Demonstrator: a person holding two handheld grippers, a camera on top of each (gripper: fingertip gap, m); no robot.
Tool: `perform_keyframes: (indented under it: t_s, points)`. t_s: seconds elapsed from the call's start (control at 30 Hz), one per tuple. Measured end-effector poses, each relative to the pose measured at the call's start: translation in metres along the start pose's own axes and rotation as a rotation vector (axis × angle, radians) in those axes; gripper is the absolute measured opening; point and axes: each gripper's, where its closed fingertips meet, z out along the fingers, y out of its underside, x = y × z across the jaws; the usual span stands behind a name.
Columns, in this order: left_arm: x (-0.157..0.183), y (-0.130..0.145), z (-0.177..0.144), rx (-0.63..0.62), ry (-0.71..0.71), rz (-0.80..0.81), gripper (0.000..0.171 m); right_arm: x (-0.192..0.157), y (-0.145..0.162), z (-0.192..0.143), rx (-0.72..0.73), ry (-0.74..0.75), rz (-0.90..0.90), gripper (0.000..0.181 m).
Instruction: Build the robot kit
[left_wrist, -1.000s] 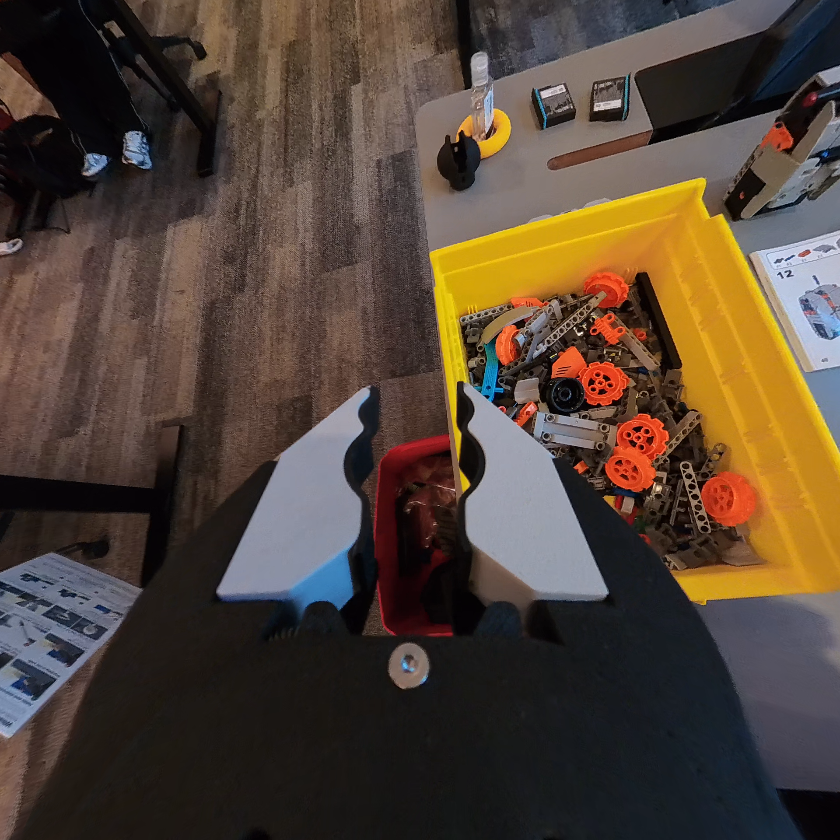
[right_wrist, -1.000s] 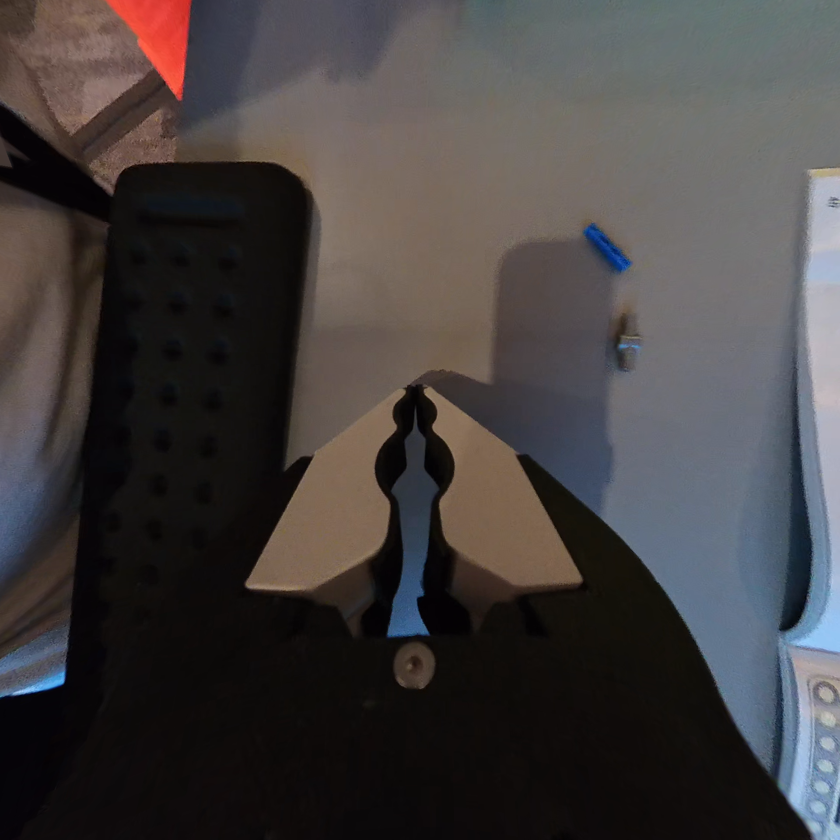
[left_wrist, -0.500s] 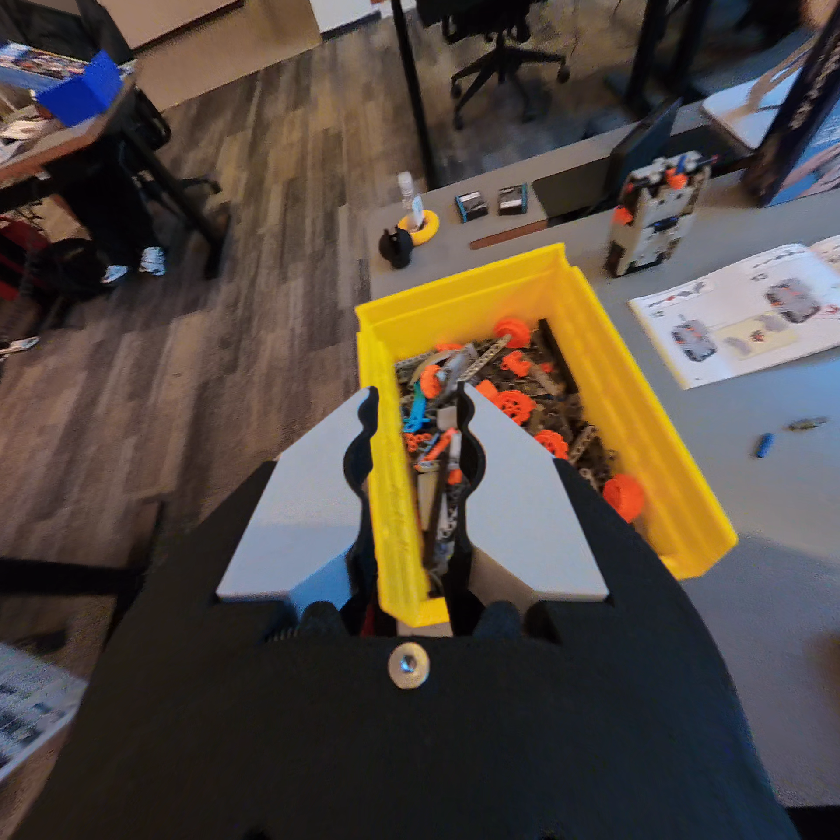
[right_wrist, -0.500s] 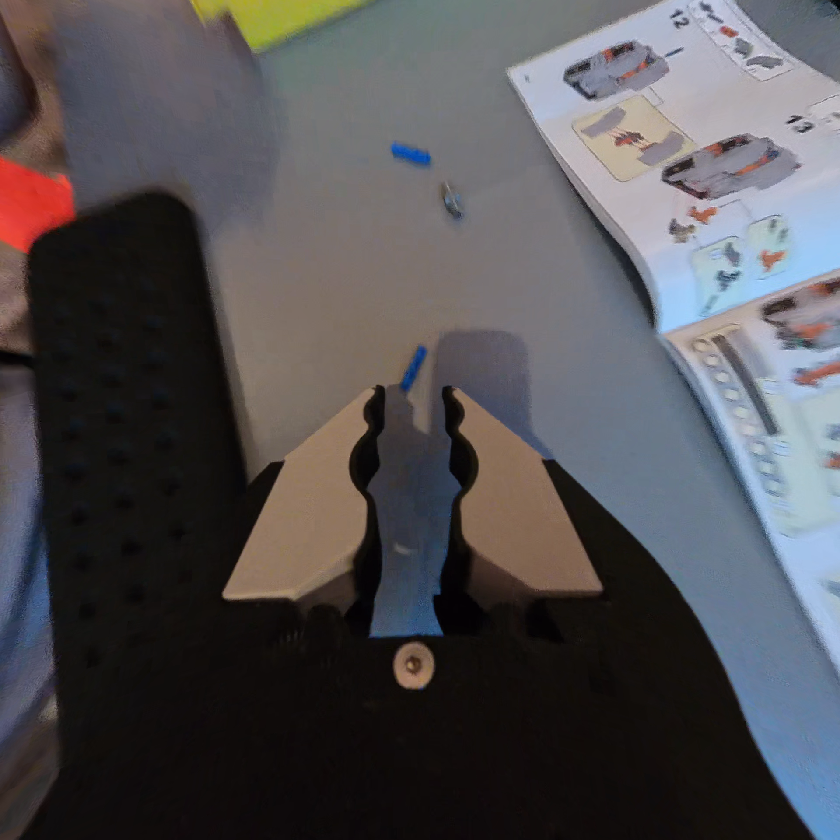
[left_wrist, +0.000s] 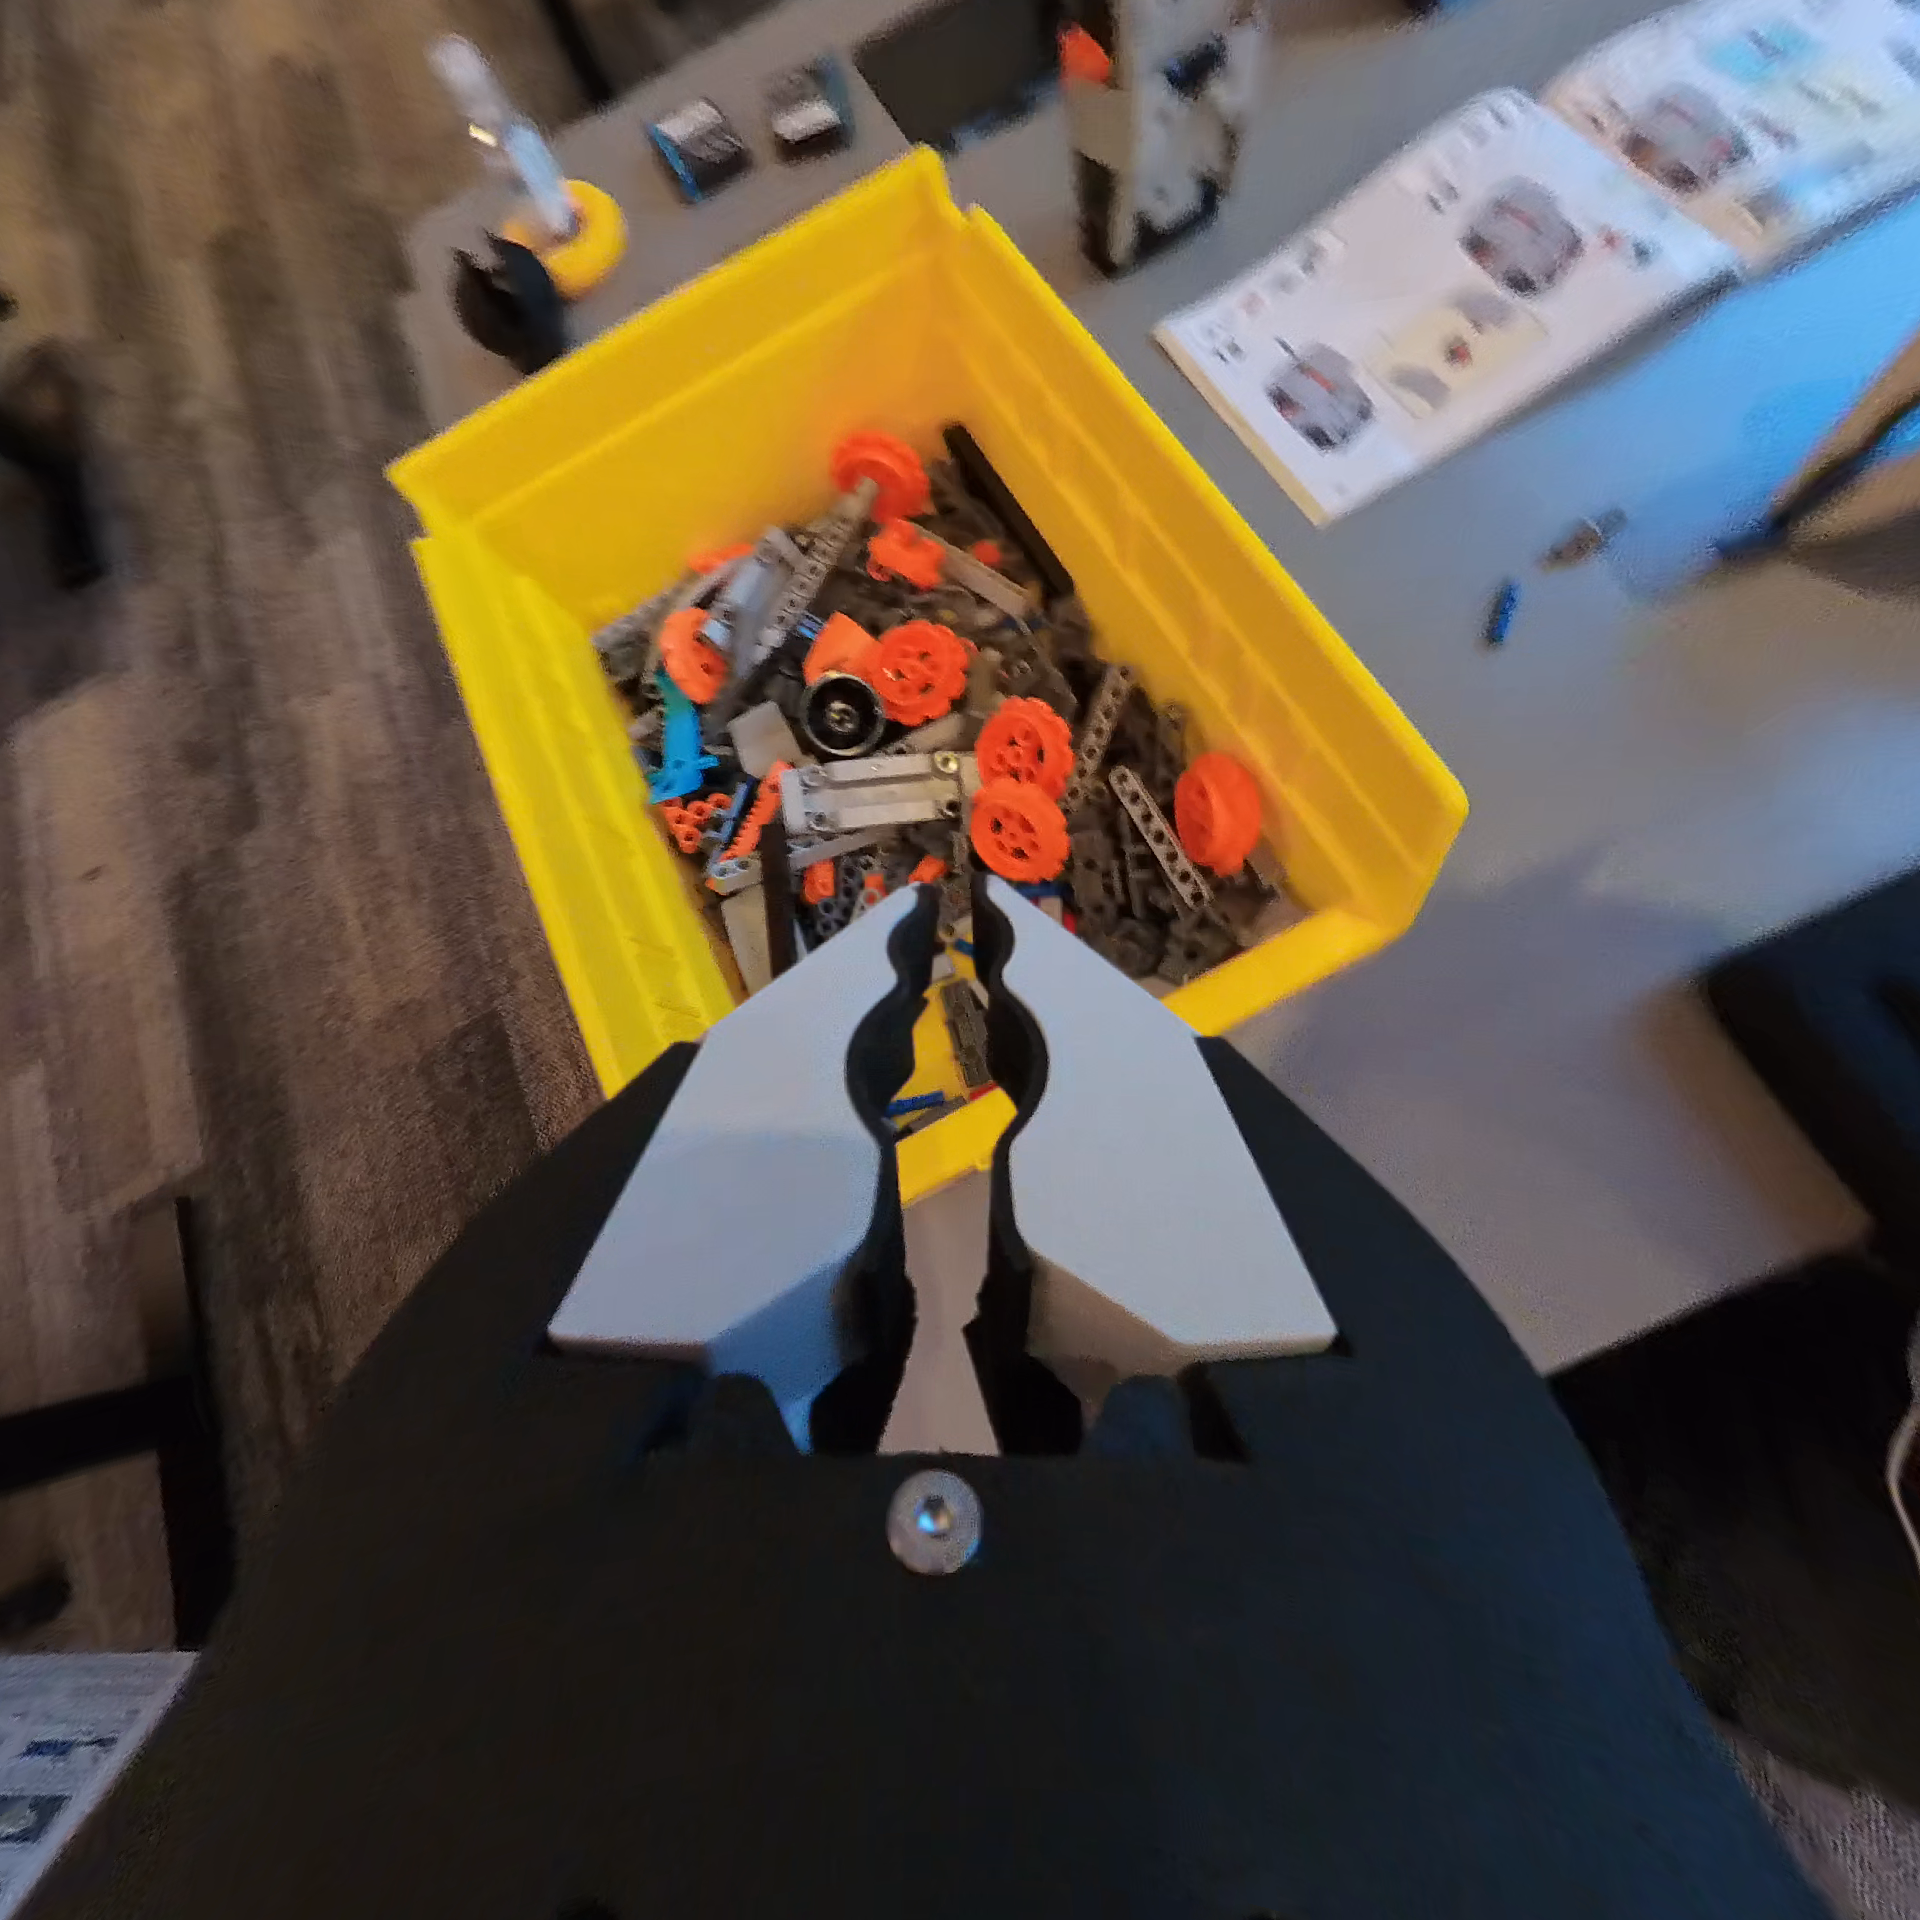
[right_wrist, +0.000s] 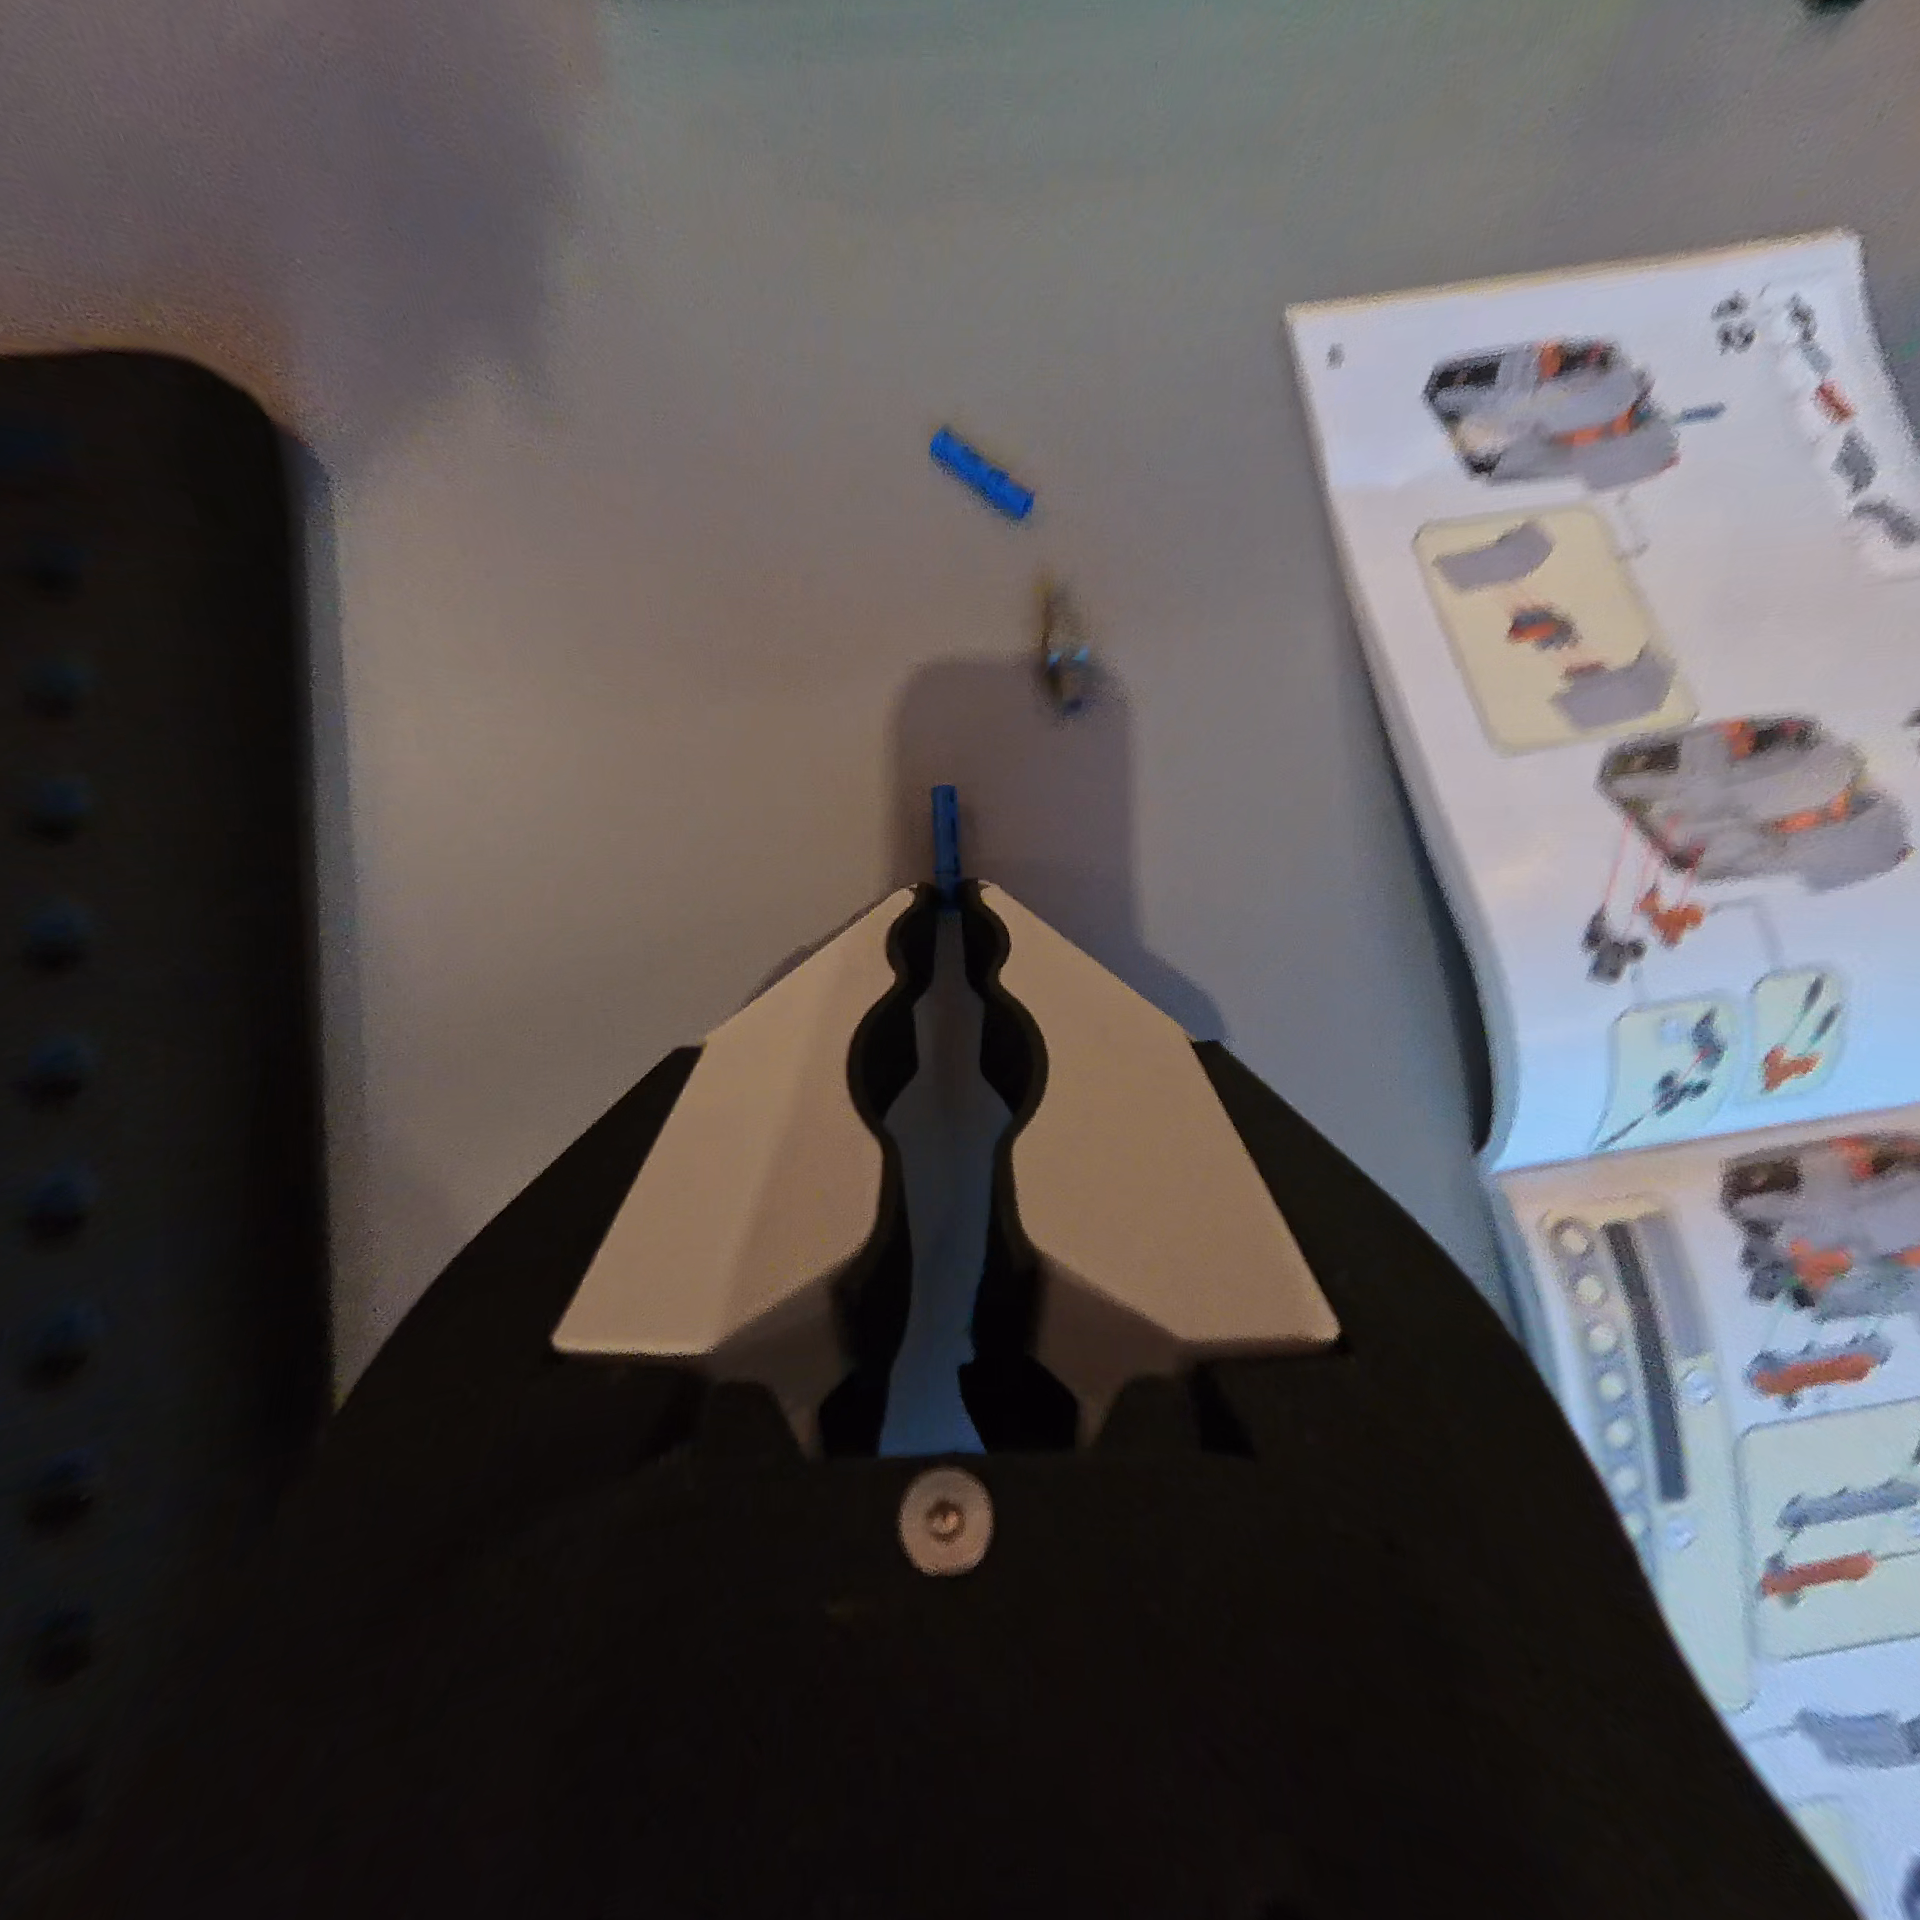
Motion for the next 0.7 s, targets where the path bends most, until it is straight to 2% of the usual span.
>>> perform_keyframes:
  t_s: [0.07,0.17,0.23,0.27,0.33,0.4,0.5,0.57,0.7]
  points:
    - [0.001,0.005,0.011,-0.084,0.051,0.018,0.006,0.007,-0.01,0.004,0.01,-0.003,-0.002,0.004]
    - [0.008,0.016,0.035,-0.208,0.147,0.025,0.009,0.008,-0.01,0.014,-0.01,-0.034,0.018,0.005]
    - [0.013,0.025,0.052,-0.28,0.205,0.147,0.009,0.007,-0.014,0.013,0.028,-0.04,0.047,0.011]
    - [0.01,0.032,0.061,-0.318,0.204,0.237,0.007,0.009,-0.013,0.011,0.034,-0.023,0.056,0.02]
    - [-0.001,0.046,0.077,-0.397,0.182,0.34,0.006,0.009,-0.012,-0.001,0.059,0.012,0.05,0.025]
    - [0.003,0.053,0.087,-0.453,0.25,0.283,0.015,0.006,-0.01,-0.018,0.106,0.062,0.054,0.025]
    - [0.019,0.057,0.094,-0.475,0.343,0.235,0.017,0.002,-0.005,-0.042,0.203,0.138,0.085,0.024]
    - [0.013,0.065,0.1,-0.53,0.297,0.19,0.016,0.001,-0.002,-0.053,0.256,0.175,0.094,0.024]
    - [0.011,0.074,0.107,-0.616,0.235,-0.097,0.01,0.001,-0.01,-0.066,0.335,0.197,0.071,0.023]
